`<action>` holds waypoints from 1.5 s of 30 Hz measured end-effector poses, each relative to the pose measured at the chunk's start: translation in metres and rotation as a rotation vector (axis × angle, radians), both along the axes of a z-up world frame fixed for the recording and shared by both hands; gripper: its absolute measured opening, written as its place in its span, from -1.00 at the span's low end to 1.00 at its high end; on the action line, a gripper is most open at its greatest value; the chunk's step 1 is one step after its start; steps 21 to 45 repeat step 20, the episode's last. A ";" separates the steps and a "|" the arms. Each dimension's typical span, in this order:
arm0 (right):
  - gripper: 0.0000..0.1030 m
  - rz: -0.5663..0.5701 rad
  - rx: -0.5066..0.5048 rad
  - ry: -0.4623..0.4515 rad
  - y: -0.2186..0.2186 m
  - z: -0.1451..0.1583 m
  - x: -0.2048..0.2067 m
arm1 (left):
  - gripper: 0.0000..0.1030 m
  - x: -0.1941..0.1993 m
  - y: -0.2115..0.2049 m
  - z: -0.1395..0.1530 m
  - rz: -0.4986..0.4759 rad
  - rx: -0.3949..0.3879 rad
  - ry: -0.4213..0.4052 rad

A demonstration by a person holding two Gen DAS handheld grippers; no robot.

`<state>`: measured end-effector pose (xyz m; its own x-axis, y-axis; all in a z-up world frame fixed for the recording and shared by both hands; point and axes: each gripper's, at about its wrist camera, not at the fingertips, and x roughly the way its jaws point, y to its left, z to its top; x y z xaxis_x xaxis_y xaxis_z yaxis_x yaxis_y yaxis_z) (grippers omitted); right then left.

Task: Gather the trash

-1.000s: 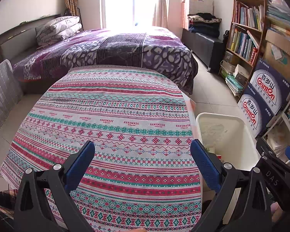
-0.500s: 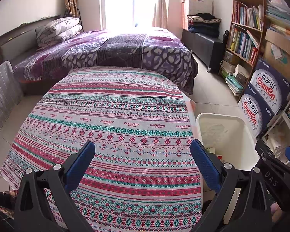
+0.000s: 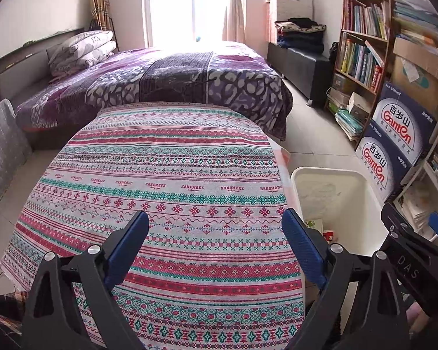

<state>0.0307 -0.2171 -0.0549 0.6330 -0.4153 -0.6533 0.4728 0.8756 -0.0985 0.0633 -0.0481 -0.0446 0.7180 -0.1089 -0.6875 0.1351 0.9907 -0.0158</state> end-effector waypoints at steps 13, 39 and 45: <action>0.86 0.010 0.002 -0.003 0.002 0.003 -0.001 | 0.75 0.007 0.007 -0.004 0.030 -0.032 0.045; 0.86 0.012 0.004 -0.002 0.003 0.003 0.000 | 0.76 0.008 0.008 -0.004 0.037 -0.038 0.056; 0.86 0.012 0.004 -0.002 0.003 0.003 0.000 | 0.76 0.008 0.008 -0.004 0.037 -0.038 0.056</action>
